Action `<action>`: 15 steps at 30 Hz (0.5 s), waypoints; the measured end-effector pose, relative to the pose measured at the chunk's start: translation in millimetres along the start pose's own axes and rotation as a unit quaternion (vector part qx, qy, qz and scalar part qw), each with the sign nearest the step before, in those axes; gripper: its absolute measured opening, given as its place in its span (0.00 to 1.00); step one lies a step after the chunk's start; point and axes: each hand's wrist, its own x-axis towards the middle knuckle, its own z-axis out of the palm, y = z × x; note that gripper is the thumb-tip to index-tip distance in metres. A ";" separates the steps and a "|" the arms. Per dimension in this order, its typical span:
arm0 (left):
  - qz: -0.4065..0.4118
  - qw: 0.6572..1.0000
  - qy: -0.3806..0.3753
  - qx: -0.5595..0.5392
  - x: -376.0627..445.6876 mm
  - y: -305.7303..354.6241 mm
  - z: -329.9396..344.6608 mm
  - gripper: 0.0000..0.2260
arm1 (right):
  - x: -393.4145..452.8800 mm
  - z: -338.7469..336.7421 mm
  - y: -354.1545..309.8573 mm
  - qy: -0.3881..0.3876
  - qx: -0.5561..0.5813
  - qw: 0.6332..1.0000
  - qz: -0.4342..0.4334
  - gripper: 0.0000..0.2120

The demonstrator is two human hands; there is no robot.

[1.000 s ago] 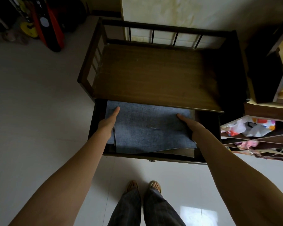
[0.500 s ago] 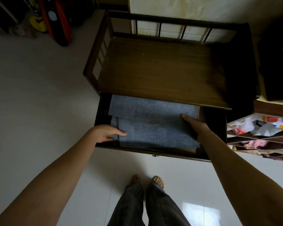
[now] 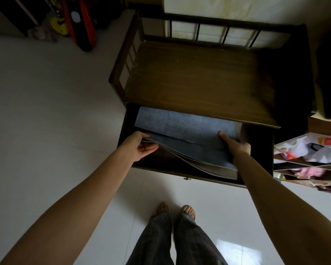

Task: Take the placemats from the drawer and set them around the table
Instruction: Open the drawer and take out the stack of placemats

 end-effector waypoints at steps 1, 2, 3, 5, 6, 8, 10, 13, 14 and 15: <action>0.001 1.000 -0.006 -0.012 -5.5 2.4 -0.3 0.00 | -1.1 -2.2 -4.9 -0.002 0.001 1.000 0.007 0.43; 0.001 1.000 -0.014 -0.022 -10.9 4.6 -1.0 0.01 | -2.2 -4.9 -10.6 -0.007 0.000 1.000 0.011 0.43; 0.002 0.999 -0.022 -0.026 -15.4 6.5 -1.8 0.01 | -3.1 -7.6 -17.0 -0.008 -0.004 1.000 0.012 0.42; 0.011 0.999 -0.033 -0.005 -22.2 10.6 -4.5 0.04 | -5.9 -14.1 -31.9 -0.006 -0.015 1.000 0.013 0.41; 0.014 0.999 -0.038 0.020 -24.4 12.6 -5.6 0.05 | -7.7 -16.7 -38.6 -0.005 -0.021 1.000 0.015 0.41; 0.006 0.996 -0.044 0.076 -27.2 18.1 -8.3 0.09 | -12.6 -20.6 -44.2 -0.009 -0.029 0.999 0.017 0.41; -0.008 0.992 -0.055 0.116 -31.9 24.6 -9.1 0.07 | -20.5 -22.4 -39.4 -0.012 -0.032 0.999 0.020 0.41; -0.006 0.982 -0.027 0.185 -33.5 29.7 -9.9 0.14 | -35.9 -24.6 -21.0 -0.008 -0.028 0.999 0.022 0.40; 0.000 0.981 -0.018 0.195 -35.4 30.0 -9.4 0.18 | -39.9 -25.6 -12.9 -0.008 -0.025 0.999 0.025 0.39; 0.009 0.981 -0.007 0.193 -35.0 28.8 -9.8 0.21 | -44.7 -27.5 -3.4 -0.014 -0.025 0.999 0.029 0.38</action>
